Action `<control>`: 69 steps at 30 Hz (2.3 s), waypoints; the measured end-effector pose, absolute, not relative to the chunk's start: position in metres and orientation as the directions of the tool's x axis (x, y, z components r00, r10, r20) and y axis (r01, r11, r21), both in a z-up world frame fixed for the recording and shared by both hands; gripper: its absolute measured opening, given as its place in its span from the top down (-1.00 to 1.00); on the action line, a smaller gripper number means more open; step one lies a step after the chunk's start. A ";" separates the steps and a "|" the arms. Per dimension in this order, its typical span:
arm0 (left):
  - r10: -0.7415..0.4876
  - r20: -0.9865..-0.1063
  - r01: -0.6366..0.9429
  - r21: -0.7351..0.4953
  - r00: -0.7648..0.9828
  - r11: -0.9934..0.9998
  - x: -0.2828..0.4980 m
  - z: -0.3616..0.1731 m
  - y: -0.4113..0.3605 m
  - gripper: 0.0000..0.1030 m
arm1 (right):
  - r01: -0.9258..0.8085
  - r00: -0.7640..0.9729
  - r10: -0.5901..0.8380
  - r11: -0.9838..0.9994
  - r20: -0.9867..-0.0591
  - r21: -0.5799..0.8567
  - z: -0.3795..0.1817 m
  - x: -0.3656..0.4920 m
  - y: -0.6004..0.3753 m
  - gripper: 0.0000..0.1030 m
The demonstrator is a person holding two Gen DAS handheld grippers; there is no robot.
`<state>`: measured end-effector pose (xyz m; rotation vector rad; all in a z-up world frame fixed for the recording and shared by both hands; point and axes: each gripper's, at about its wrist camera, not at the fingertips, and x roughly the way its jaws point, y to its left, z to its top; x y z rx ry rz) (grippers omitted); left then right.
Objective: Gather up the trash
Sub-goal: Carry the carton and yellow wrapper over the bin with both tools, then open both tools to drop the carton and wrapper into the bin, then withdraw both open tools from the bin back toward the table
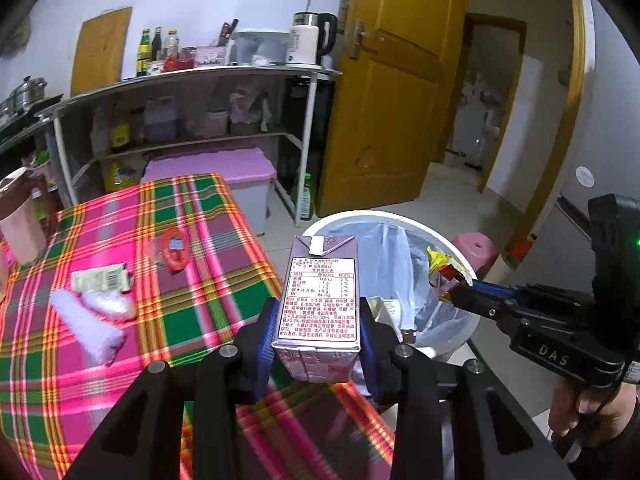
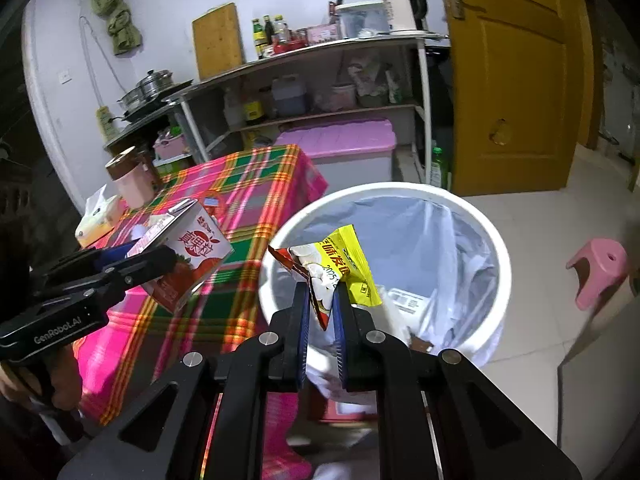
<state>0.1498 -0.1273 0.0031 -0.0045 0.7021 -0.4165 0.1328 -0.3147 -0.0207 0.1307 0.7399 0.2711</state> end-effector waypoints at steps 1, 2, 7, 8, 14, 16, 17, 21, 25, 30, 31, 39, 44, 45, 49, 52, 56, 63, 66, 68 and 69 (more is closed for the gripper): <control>-0.377 -0.626 0.376 -0.142 0.682 0.916 0.151 0.003 -0.130 0.28 | -0.189 0.705 0.284 0.958 -0.650 0.214 -0.022 0.134 -0.318 0.77; -0.381 -0.627 0.382 -0.142 0.679 0.913 0.153 0.002 -0.133 0.28 | -0.184 0.704 0.281 0.959 -0.652 0.215 -0.023 0.135 -0.320 0.77; -0.402 -0.635 0.413 -0.140 0.660 0.900 0.166 -0.002 -0.150 0.28 | -0.164 0.696 0.273 0.961 -0.664 0.222 -0.030 0.141 -0.329 0.77; -0.405 -0.637 0.419 -0.140 0.656 0.897 0.169 -0.003 -0.153 0.28 | -0.161 0.694 0.271 0.961 -0.667 0.224 -0.032 0.142 -0.330 0.77; -0.422 -0.656 0.440 -0.149 0.626 0.885 0.184 -0.013 -0.168 0.28 | -0.130 0.670 0.260 0.963 -0.696 0.234 -0.043 0.151 -0.338 0.77; -0.426 -0.663 0.448 -0.150 0.616 0.881 0.189 -0.016 -0.173 0.28 | -0.124 0.664 0.256 0.964 -0.702 0.235 -0.046 0.154 -0.340 0.76; -0.429 -0.667 0.453 -0.151 0.609 0.879 0.191 -0.018 -0.176 0.28 | -0.120 0.661 0.255 0.964 -0.706 0.235 -0.047 0.155 -0.341 0.76; -0.441 -0.681 0.478 -0.151 0.584 0.865 0.200 -0.024 -0.188 0.27 | -0.117 0.644 0.261 0.962 -0.719 0.246 -0.051 0.160 -0.345 0.76; -0.448 -0.689 0.491 -0.152 0.569 0.858 0.204 -0.029 -0.196 0.26 | -0.111 0.638 0.247 0.967 -0.730 0.230 -0.054 0.162 -0.345 0.75; -0.446 -0.689 0.490 -0.149 0.571 0.859 0.206 -0.029 -0.197 0.23 | -0.109 0.644 0.244 0.967 -0.725 0.229 -0.053 0.162 -0.346 0.66; -0.446 -0.689 0.488 -0.152 0.571 0.859 0.206 -0.029 -0.197 0.23 | -0.108 0.645 0.245 0.967 -0.724 0.231 -0.053 0.162 -0.346 0.66; -0.459 -0.671 0.461 -0.193 0.582 0.866 0.194 -0.020 -0.180 0.23 | -0.122 0.661 0.259 0.963 -0.705 0.239 -0.042 0.152 -0.343 0.65; -0.452 -0.651 0.441 -0.195 0.609 0.876 0.181 -0.011 -0.165 0.23 | -0.151 0.674 0.277 0.959 -0.685 0.239 -0.031 0.140 -0.334 0.65; -0.449 -0.648 0.435 -0.196 0.615 0.879 0.177 -0.009 -0.162 0.23 | -0.157 0.675 0.281 0.958 -0.682 0.239 -0.029 0.139 -0.331 0.65; -0.437 -0.635 0.411 -0.200 0.637 0.890 0.165 -0.004 -0.149 0.12 | -0.190 0.676 0.305 0.952 -0.671 0.241 -0.023 0.131 -0.319 0.64; -0.425 -0.628 0.391 -0.201 0.652 0.898 0.157 0.001 -0.139 0.10 | -0.211 0.674 0.317 0.948 -0.667 0.237 -0.019 0.126 -0.309 0.47; -0.395 -0.620 0.359 -0.189 0.678 0.914 0.145 0.006 -0.124 0.10 | -0.233 0.672 0.332 0.943 -0.661 0.237 -0.016 0.121 -0.299 0.43; -0.360 -0.606 0.316 -0.183 0.709 0.931 0.129 0.010 -0.100 0.10 | -0.275 0.665 0.361 0.932 -0.653 0.235 -0.011 0.113 -0.282 0.43; -0.345 -0.605 0.298 -0.181 0.717 0.937 0.123 0.010 -0.092 0.10 | -0.288 0.664 0.369 0.929 -0.650 0.234 -0.010 0.112 -0.277 0.43; -0.335 -0.606 0.288 -0.176 0.721 0.941 0.120 0.010 -0.088 0.10 | -0.298 0.663 0.376 0.926 -0.648 0.233 -0.009 0.111 -0.272 0.43; -0.328 -0.607 0.281 -0.174 0.724 0.944 0.119 0.010 -0.085 0.10 | -0.302 0.662 0.378 0.925 -0.648 0.231 -0.009 0.111 -0.271 0.43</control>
